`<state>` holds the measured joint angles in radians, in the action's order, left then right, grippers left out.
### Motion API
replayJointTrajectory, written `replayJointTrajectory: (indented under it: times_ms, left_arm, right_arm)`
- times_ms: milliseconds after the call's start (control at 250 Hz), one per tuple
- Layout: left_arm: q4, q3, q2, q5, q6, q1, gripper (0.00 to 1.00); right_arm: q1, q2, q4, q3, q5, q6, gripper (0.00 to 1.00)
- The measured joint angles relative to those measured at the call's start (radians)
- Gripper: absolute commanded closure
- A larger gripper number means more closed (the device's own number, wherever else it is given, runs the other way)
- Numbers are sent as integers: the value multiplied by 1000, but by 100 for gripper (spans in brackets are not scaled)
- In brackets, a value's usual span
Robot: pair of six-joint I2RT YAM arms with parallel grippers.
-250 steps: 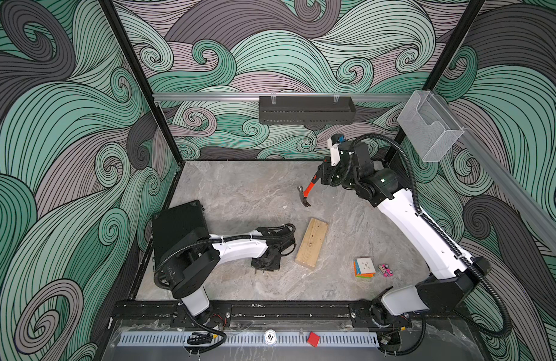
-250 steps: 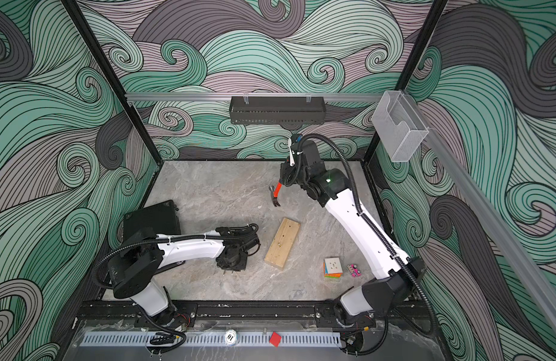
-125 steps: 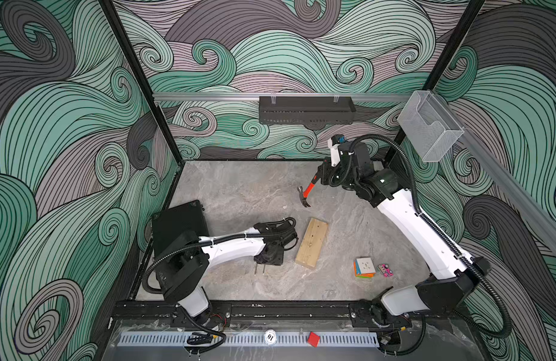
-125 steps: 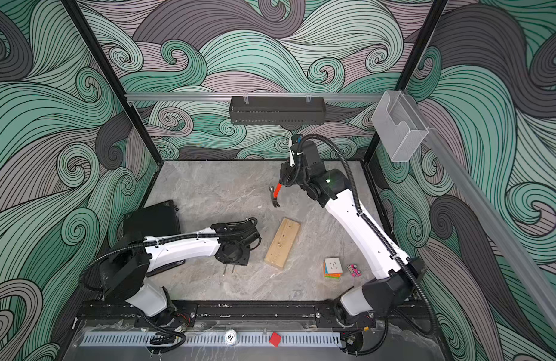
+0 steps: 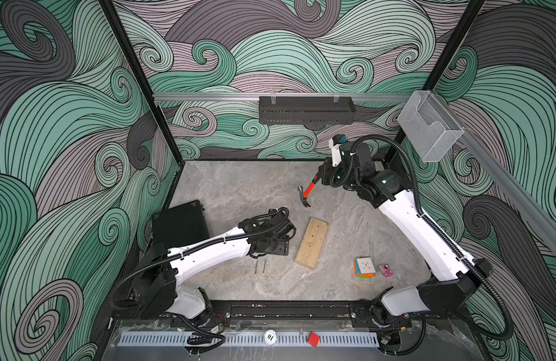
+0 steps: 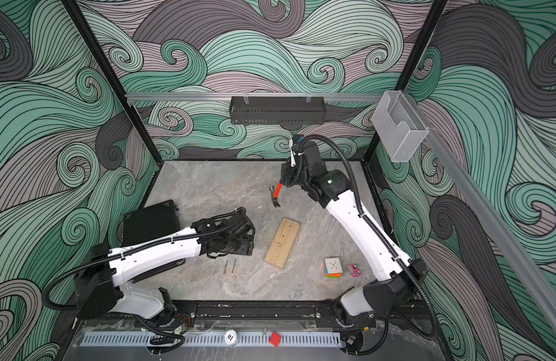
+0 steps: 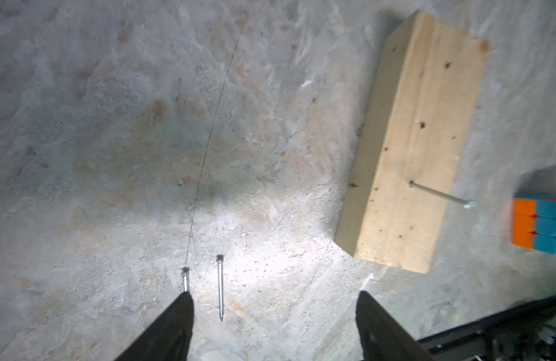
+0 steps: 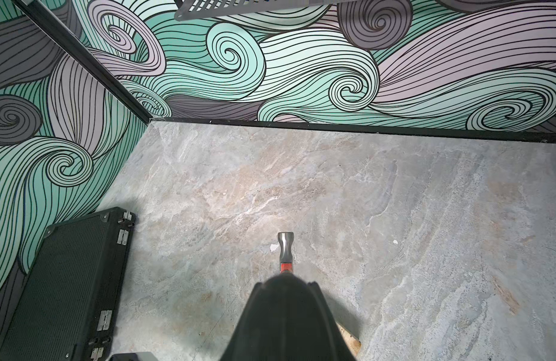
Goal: Use a claw hammer to pull out a nail
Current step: Adjust the mounting plate at the center of the board.
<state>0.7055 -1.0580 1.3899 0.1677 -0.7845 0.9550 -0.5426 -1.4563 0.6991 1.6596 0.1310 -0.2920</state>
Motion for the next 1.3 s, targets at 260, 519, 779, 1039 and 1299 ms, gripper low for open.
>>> replayJointTrajectory:
  times_ms: [260, 519, 779, 1039, 1299]
  left_arm:
    - [-106, 51, -117, -37, 48, -41, 12]
    - [-170, 68, -117, -143, 98, -107, 10]
    - [-211, 64, -54, -269, 157, -159, 9]
    - [-212, 26, 43, -349, 223, -174, 10]
    - [-220, -34, 144, -400, 275, -175, 9]
  right_arm:
    - [0, 0, 0, 0, 1, 0, 97]
    - [3, 10, 11, -3, 22, 0, 97]
    - [17, 49, 31, -29, 60, 0, 97]
    - [46, 69, 64, -71, 93, -4, 97]
    - [83, 108, 111, -116, 125, -24, 97]
